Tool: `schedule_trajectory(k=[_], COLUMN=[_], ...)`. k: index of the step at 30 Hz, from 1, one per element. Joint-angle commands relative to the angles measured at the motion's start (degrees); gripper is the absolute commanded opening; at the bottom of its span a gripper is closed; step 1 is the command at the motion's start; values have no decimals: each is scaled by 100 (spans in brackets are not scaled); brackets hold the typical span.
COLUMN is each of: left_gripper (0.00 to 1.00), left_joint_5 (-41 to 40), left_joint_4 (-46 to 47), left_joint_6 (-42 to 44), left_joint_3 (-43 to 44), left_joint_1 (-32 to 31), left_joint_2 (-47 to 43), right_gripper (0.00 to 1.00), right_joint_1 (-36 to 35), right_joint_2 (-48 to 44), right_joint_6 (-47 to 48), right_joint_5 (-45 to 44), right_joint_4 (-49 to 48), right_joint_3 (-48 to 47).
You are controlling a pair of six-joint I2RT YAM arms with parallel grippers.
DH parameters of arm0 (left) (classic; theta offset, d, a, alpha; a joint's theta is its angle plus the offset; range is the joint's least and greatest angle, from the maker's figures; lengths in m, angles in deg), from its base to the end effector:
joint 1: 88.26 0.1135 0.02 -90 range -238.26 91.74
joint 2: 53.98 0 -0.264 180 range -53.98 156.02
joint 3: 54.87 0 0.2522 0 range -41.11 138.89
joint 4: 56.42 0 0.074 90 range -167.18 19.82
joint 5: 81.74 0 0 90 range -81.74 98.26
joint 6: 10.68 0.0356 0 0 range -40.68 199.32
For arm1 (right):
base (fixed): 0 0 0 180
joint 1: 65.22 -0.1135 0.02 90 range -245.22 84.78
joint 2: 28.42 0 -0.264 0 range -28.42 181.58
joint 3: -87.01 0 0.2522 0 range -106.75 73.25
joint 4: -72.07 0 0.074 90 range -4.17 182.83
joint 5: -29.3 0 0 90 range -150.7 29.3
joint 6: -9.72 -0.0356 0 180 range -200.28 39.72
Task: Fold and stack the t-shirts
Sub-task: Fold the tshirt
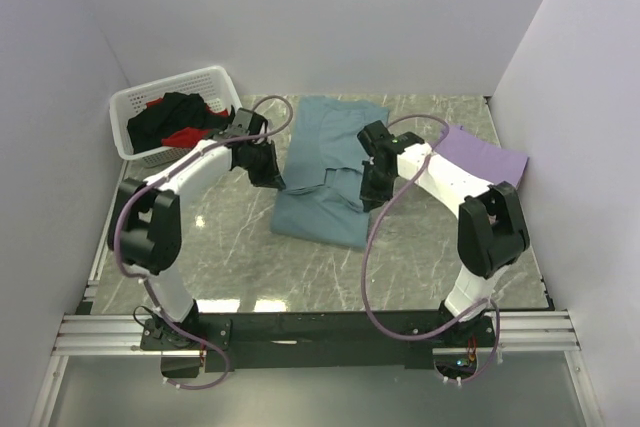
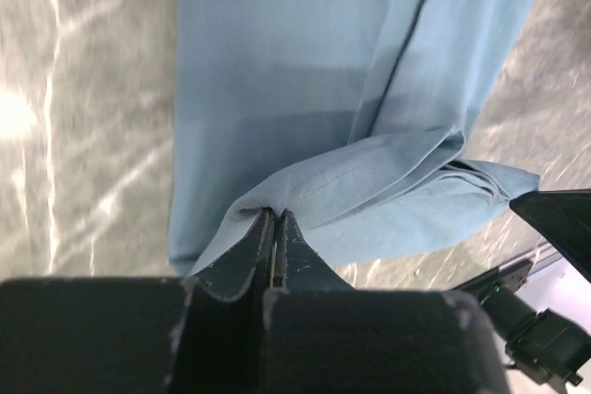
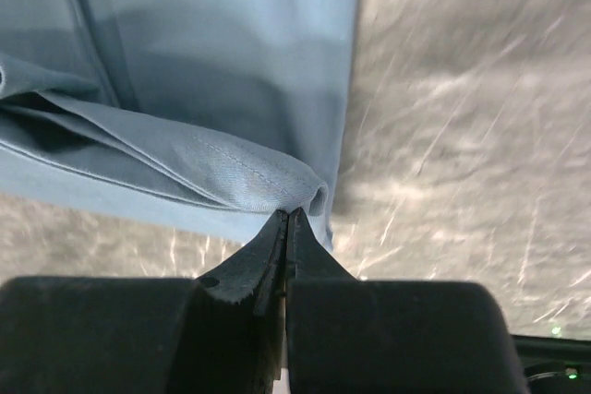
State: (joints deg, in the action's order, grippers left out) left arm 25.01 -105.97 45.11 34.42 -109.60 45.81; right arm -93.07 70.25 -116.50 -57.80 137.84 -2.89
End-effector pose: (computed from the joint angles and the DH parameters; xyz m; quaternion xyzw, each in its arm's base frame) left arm 0.3379 -0.1430 0.2340 -0.0697 0.9539 -0.2436 0.1606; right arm 0.2982 0.1596 0.2304 0.0689 0.9882 0.0926 0.1007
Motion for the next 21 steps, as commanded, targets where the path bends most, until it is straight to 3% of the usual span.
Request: schedule_trajectory(k=[1,12,21], left_gripper=[0,0,0], left_joint_5=[188,451,451], left_joint_4=[134,81,72], left_joint_6=[196,258,126], left_joint_3=[532,1649,2001], left_joint_1=[69,297,508], left_joint_2=[286,1332,1772], right_gripper=[0,0,0], right_joint_1=[219,764,957], right_joint_2=[239,1312,2024], right_joint_6=[370,696,872], right_joint_5=[-61,27,123], right_joint_4=[125,284,398], right_joint_3=[-515,-1675,-2449])
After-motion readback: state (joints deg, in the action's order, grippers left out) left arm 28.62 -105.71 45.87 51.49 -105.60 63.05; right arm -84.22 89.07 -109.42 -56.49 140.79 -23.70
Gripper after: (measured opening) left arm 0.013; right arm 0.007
